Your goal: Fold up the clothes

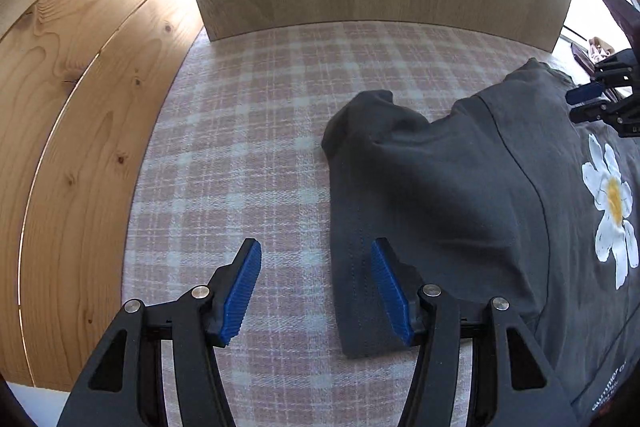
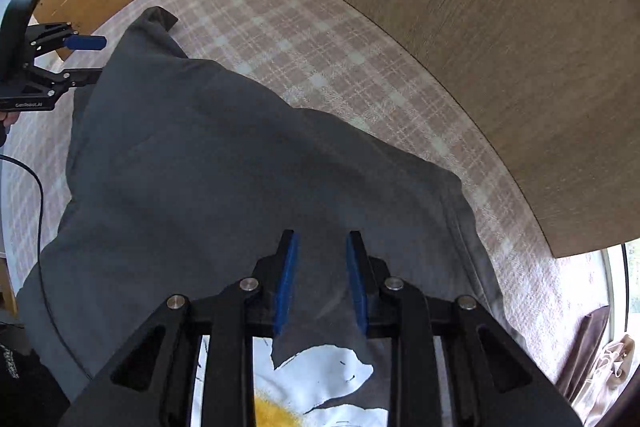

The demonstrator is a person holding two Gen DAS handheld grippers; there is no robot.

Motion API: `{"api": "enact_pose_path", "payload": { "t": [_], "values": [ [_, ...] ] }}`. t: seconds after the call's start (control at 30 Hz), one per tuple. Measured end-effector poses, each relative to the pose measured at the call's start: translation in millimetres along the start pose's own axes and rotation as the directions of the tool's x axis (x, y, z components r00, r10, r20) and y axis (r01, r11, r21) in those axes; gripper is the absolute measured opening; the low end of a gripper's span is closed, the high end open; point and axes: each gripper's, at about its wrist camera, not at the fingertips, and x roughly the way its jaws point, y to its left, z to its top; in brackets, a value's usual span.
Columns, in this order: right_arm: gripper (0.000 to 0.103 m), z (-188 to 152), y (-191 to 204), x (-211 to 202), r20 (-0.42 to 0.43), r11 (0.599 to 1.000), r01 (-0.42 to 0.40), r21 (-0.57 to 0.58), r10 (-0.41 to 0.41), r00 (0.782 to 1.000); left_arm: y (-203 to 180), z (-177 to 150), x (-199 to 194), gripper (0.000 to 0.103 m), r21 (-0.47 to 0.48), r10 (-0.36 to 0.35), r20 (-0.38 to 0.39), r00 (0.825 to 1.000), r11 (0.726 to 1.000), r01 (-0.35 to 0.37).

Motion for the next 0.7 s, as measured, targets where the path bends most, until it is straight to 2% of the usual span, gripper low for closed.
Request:
{"api": "enact_pose_path", "payload": {
  "t": [0.07,0.1,0.13,0.17,0.27,0.3,0.37,0.4,0.47,0.5,0.53,0.6,0.7],
  "values": [
    [0.025,0,-4,7,-0.011,1.000,0.005,0.020,-0.005,1.000,-7,-4,2,0.045,0.023,-0.031,-0.002,1.000,0.999,0.031],
    [0.025,0,-7,10,-0.016,0.999,0.004,0.035,-0.004,1.000,-11,-7,1,0.011,0.037,-0.057,0.002,0.998,0.998,0.057],
    [0.025,-1,-10,12,-0.019,0.999,0.004,0.047,-0.003,1.000,-13,-9,-1,0.004,0.047,-0.070,0.009,0.998,0.996,0.070],
    [0.026,-2,-12,13,-0.016,0.998,-0.003,0.059,0.004,1.000,-14,-12,-3,0.001,0.054,-0.079,0.017,0.997,0.995,0.078],
    [0.034,-5,-15,13,-0.010,0.998,0.004,0.064,-0.003,1.000,-8,-22,-26,0.000,0.012,-0.109,0.050,0.993,0.994,0.108],
    [0.037,-6,-15,13,-0.008,0.998,0.008,0.061,-0.007,1.000,-5,-26,-39,0.000,-0.003,-0.107,0.073,0.992,0.994,0.107],
    [0.037,-7,-14,12,-0.006,0.998,0.003,0.056,-0.002,1.000,2,-33,-60,0.000,-0.008,-0.079,0.110,0.991,0.997,0.080],
    [0.037,-8,-14,11,-0.005,0.999,0.000,0.053,0.000,1.000,6,-33,-66,0.002,-0.003,-0.077,0.121,0.990,0.997,0.078],
    [0.037,-9,-13,9,-0.001,0.998,0.000,0.055,0.000,1.000,11,-21,-64,0.028,0.013,-0.065,0.115,0.991,0.998,0.064],
    [0.037,-9,-12,7,0.004,0.998,0.000,0.058,0.000,1.000,10,-10,-58,0.053,0.021,-0.056,0.109,0.992,0.998,0.054],
    [0.037,-9,-12,5,0.010,0.998,0.000,0.062,0.000,1.000,9,1,-48,0.063,0.036,-0.062,0.104,0.993,0.998,0.058],
    [0.037,-10,-11,0,0.023,0.997,-0.009,0.071,0.008,1.000,6,25,-26,0.063,0.067,-0.082,0.095,0.992,0.995,0.075],
    [0.037,-14,-12,-7,0.036,0.997,-0.005,0.072,0.003,0.999,0,51,9,0.063,0.080,-0.089,0.037,0.995,0.993,0.086]
  ]
}}
